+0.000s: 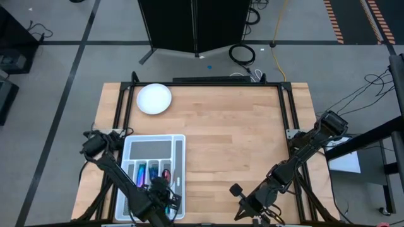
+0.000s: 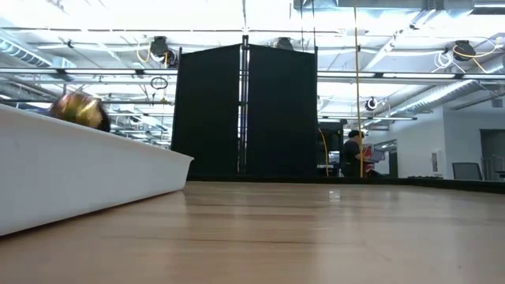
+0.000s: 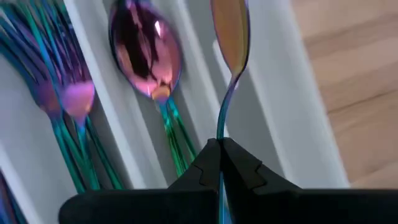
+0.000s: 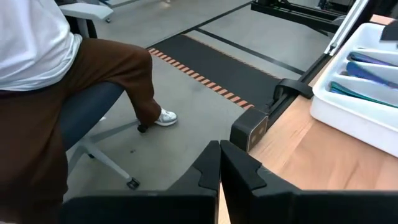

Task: Sort silverware
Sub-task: Put the iridescent blue spoon in the silverware tray, then return to Home Position

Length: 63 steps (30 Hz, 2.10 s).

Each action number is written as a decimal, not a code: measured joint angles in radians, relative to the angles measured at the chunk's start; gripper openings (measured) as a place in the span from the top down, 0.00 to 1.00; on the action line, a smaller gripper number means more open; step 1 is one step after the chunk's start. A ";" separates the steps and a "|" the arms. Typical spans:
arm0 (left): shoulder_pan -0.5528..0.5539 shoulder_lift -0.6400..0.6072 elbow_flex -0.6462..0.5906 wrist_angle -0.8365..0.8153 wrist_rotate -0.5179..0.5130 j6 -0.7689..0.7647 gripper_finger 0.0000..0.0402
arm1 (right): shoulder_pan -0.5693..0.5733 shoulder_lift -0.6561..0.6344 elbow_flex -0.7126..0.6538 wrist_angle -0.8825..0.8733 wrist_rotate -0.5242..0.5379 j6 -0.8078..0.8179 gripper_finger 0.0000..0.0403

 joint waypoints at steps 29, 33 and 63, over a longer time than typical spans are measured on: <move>0.002 -0.006 0.001 -0.153 0.182 -0.038 1.00 | 0.000 0.002 0.000 -0.002 0.000 -0.022 1.00; 0.007 -0.006 0.001 -0.129 0.184 -0.030 1.00 | 0.000 0.002 0.000 -0.003 0.000 -0.022 1.00; 0.011 -0.005 0.001 -0.065 0.171 0.021 0.84 | 0.000 0.002 0.000 0.001 0.000 -0.048 1.00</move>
